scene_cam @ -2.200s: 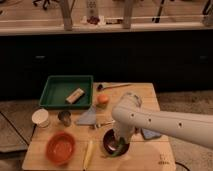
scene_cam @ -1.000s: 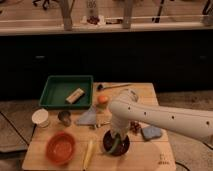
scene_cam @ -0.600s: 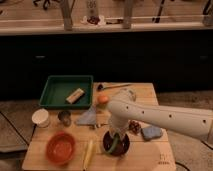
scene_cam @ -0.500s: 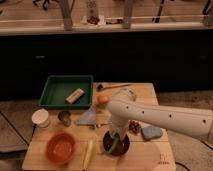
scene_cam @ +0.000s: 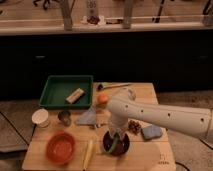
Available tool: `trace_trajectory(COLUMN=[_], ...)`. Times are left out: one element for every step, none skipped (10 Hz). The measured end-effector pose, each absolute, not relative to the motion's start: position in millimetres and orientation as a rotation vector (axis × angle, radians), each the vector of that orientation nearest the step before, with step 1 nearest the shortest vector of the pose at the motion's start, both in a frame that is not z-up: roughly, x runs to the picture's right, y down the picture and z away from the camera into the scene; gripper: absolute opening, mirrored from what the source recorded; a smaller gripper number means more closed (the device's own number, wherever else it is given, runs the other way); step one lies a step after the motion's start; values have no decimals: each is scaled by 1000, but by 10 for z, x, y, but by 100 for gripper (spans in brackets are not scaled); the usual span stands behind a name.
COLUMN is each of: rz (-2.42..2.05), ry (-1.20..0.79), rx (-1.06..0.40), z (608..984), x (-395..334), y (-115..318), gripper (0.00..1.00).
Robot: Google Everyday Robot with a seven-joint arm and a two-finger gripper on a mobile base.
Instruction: Place pepper in purple bowl
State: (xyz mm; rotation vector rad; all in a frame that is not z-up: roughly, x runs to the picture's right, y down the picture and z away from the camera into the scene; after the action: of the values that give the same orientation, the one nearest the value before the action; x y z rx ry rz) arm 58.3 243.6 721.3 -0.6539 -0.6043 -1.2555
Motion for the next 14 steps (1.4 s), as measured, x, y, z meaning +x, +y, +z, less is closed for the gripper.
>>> trace_trajectory(rz=[-1254,-1255,-1255,-1255,-1255,-1255,-1254,-1255,-1257,-1261,-1262,-1264,-1266,-1267], ry=[-604,-604,-602,-601,-601,-601,-602,-604,-604,-604,-603,-603,-604,-606], rx=[-654,-654,-654,-654,-654,-654,-656,-659,-661,-663,-665,-667,-667,-667], z=[7213,7213,7211,7209,7208,7209,7215,7221,7221,7223,7223,7222,7222,7220], x=[589,588,593,597,597,594,596,593,586,577,579,574,571,568], y=[2437,2440,2437,2438,2438,2434,2439,2444,2439,2439,2438,2436,2435,2434], gripper=[58,70,77,80,80,80,80,80,80,80,80,80,80,80])
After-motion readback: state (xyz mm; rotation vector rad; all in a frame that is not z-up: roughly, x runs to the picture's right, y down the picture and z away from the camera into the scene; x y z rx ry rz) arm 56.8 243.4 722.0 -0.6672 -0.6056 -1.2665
